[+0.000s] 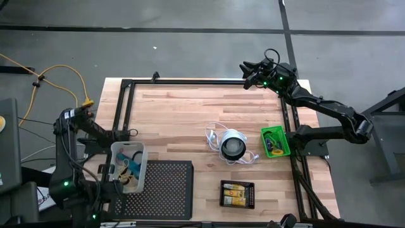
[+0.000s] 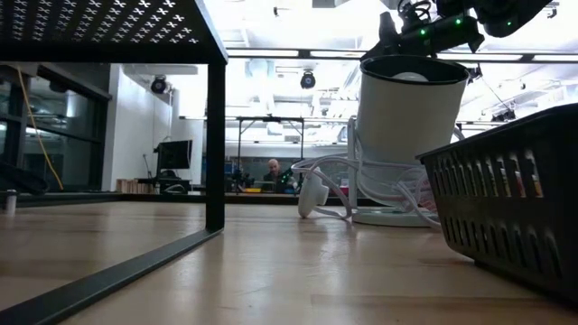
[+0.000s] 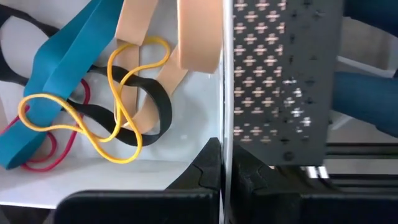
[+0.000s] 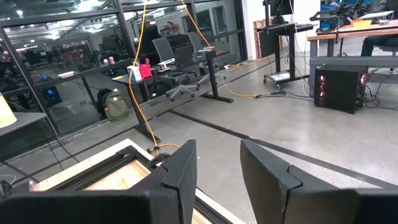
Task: Pick & Place Office Desk Supplies
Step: Put the gray bin on the shelf
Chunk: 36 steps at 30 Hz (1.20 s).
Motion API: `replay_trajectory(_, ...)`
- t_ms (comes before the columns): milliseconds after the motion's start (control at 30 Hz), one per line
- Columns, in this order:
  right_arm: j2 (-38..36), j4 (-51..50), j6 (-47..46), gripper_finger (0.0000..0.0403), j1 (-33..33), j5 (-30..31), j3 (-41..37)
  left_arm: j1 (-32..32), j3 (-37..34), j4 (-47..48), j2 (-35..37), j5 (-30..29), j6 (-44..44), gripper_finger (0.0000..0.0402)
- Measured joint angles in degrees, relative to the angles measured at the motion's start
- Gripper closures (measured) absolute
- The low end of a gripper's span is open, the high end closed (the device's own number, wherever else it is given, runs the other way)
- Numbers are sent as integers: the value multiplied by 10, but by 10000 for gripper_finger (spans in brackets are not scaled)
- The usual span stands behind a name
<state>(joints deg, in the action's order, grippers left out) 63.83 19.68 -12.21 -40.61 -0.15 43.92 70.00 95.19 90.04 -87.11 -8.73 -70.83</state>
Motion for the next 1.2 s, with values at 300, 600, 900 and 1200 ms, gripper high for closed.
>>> replay_trajectory(300,0,0,0,291,0,0,0,24,69,0,-74,2,-27,401)
replay_trajectory(600,0,0,0,291,0,0,0,41,114,0,-122,2,-66,401)
replay_trajectory(900,0,0,0,291,0,0,0,41,139,-6,-137,5,-68,401)
replay_trajectory(1200,0,0,0,291,0,0,0,41,139,-42,-137,5,-57,401)
